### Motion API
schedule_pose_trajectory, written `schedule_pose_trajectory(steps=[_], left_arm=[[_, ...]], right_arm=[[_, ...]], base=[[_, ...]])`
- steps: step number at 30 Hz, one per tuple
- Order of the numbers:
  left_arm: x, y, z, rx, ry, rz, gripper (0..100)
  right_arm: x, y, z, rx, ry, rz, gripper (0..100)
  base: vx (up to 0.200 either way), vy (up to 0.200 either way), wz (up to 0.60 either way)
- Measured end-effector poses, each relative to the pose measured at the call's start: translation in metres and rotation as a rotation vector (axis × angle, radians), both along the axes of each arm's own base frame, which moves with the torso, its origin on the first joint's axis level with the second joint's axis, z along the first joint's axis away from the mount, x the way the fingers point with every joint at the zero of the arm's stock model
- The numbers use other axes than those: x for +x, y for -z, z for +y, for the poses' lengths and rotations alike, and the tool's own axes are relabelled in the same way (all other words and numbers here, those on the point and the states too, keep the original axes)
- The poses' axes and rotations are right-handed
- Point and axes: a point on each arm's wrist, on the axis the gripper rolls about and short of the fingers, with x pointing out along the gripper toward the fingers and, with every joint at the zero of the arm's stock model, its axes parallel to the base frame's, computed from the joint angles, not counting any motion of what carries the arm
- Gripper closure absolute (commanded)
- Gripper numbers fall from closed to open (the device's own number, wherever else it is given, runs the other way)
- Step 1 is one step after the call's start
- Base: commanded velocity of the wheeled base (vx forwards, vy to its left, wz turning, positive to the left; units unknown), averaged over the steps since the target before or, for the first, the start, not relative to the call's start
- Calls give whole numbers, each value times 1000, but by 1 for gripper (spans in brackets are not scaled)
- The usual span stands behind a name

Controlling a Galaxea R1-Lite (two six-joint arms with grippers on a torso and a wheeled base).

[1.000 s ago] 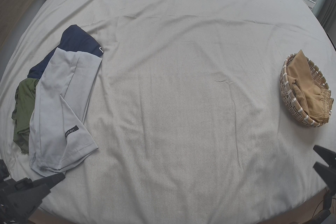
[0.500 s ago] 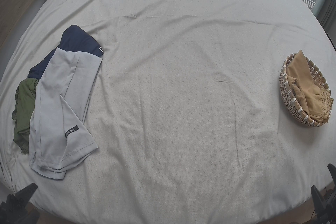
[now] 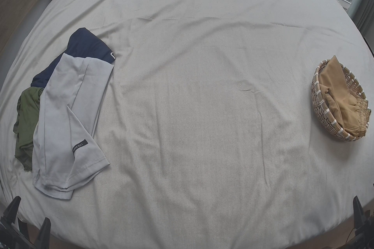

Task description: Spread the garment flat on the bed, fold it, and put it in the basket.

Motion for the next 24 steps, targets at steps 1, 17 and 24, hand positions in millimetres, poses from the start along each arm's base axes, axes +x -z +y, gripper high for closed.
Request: schedule_pose_trajectory(steps=[1, 17, 24], left_arm=[[-1, 0, 0, 9, -17, -7, 0], [-3, 8, 2, -3, -146, 32, 0], [-3, 8, 2, -5, -147, 32, 0]], right_arm=[[0, 0, 0, -4, 9, 2, 0], [0, 6, 0, -26, 9, 50, 0], [0, 6, 0, -18, 7, 53, 0]], base=[[0, 0, 0], [0, 0, 0], [0, 0, 0]])
